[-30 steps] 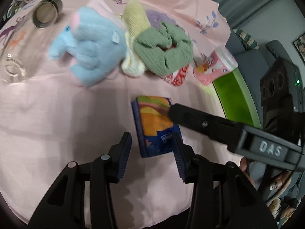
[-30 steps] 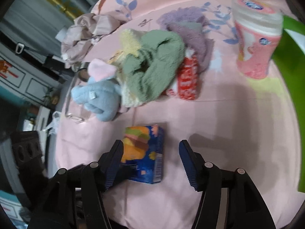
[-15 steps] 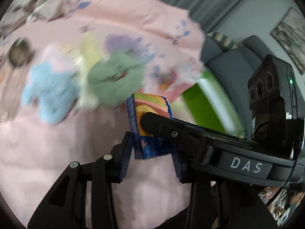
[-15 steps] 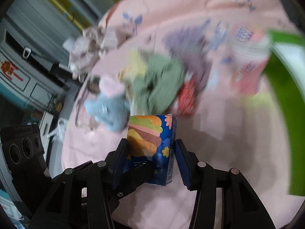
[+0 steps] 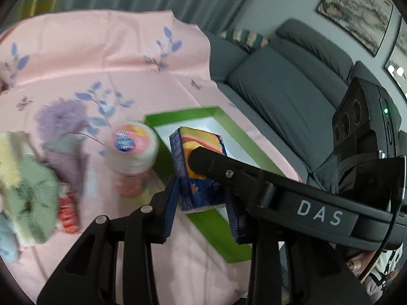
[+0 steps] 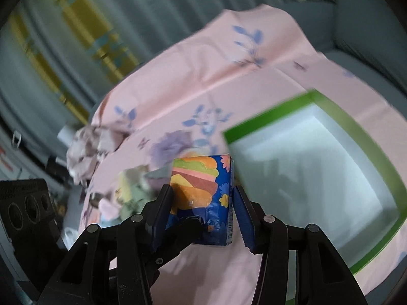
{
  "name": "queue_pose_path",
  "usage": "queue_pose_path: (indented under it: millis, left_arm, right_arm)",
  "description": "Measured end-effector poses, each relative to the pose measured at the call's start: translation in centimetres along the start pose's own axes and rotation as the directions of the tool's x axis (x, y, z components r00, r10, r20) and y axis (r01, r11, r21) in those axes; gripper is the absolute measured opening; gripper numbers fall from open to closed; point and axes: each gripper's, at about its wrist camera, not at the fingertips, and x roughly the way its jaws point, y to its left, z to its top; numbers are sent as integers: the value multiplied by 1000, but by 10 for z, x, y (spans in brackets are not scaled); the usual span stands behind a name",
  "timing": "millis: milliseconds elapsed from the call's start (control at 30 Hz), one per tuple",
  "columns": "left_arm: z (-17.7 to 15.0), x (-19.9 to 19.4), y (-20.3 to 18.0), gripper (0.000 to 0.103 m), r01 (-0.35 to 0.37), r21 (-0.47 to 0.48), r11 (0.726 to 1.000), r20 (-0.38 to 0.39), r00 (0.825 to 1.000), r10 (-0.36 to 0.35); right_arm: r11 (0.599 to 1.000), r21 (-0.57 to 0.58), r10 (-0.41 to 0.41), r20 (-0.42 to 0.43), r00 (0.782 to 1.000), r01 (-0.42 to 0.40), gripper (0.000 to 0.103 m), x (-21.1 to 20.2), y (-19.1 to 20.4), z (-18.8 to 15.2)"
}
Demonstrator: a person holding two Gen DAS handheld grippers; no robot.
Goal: Organize soft objects
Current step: 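Carry the tissue pack over the green box and open the right gripper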
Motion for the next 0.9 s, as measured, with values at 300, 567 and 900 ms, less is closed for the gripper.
queue_pose_path:
  millis: [300,567,900]
  left_arm:
    - [-1,56,-31,33,52,71,996,-102,994,-45]
    - [-7,76,-31,32,105,50,993,-140,985,-97]
    - [-6,83,-30,33,130,47,990,-153,981,-122]
  right_arm:
    - [974,219,-59,18,998,54,51,-6,-76,-4]
    - [953,279,-120,0,993,115,51,-1,-95,-4]
    - [945,265,-204,19,979,191,51,-2,-87,-3]
